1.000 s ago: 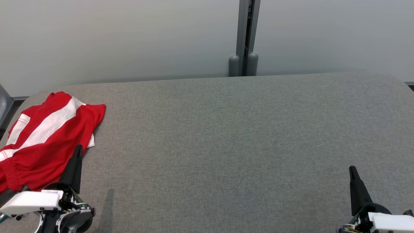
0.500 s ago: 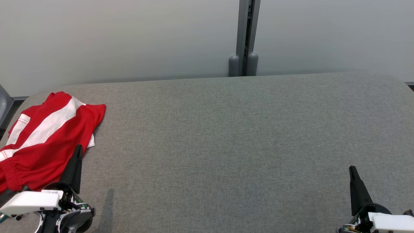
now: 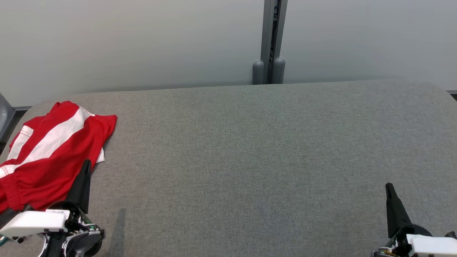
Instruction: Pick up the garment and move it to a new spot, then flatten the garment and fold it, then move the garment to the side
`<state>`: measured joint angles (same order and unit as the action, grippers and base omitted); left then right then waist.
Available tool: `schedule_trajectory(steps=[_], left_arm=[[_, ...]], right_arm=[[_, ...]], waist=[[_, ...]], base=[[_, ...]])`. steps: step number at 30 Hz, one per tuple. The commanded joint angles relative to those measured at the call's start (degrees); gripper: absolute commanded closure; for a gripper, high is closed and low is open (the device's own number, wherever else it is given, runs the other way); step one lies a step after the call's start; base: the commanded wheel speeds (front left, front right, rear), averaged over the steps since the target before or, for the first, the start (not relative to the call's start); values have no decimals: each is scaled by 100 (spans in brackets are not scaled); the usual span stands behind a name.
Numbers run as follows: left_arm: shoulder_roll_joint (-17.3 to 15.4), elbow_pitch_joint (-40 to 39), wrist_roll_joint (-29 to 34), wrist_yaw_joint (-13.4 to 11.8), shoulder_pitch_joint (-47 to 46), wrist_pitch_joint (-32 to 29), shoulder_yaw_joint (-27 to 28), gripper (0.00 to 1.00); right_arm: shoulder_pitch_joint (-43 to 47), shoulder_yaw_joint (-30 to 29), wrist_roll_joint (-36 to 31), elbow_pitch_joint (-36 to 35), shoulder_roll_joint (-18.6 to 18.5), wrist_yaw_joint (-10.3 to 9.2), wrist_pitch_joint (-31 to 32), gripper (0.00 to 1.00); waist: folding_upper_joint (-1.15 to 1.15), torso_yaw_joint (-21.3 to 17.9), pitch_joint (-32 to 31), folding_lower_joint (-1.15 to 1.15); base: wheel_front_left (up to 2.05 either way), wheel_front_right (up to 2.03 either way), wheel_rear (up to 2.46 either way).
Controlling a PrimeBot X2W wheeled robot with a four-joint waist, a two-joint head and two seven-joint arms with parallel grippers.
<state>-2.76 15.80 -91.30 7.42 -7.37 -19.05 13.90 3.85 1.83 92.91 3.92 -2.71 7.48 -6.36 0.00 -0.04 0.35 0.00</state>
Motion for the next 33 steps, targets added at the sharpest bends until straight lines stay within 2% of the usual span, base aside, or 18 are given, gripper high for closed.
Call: schedule_trajectory(steps=[1,18,19,22,33], left_arm=[[-33,-2,15,26,-70,22,17,100],[-33,-2,15,26,-70,23,17,100],[2,14,0,-1,8,-2,-1,0],[66,168,0,-2,147,-1,-14,0],[48,-14,87,0,134,548,-280,0]], right_arm=[[-29,-30,6,-44,-42,3,-8,100],[-29,-30,6,-44,-42,3,-8,100],[5,5,0,22,3,0,0,0],[75,44,0,168,57,-16,0,0],[-167,150,290,140,43,-13,-102,0]], waist=[[0,0,0,0],[0,0,0,0],[0,0,0,0],[0,0,0,0],[0,14,2,0]], base=[[0,0,0],[0,0,0],[0,0,0],[0,0,0],[0,0,0]])
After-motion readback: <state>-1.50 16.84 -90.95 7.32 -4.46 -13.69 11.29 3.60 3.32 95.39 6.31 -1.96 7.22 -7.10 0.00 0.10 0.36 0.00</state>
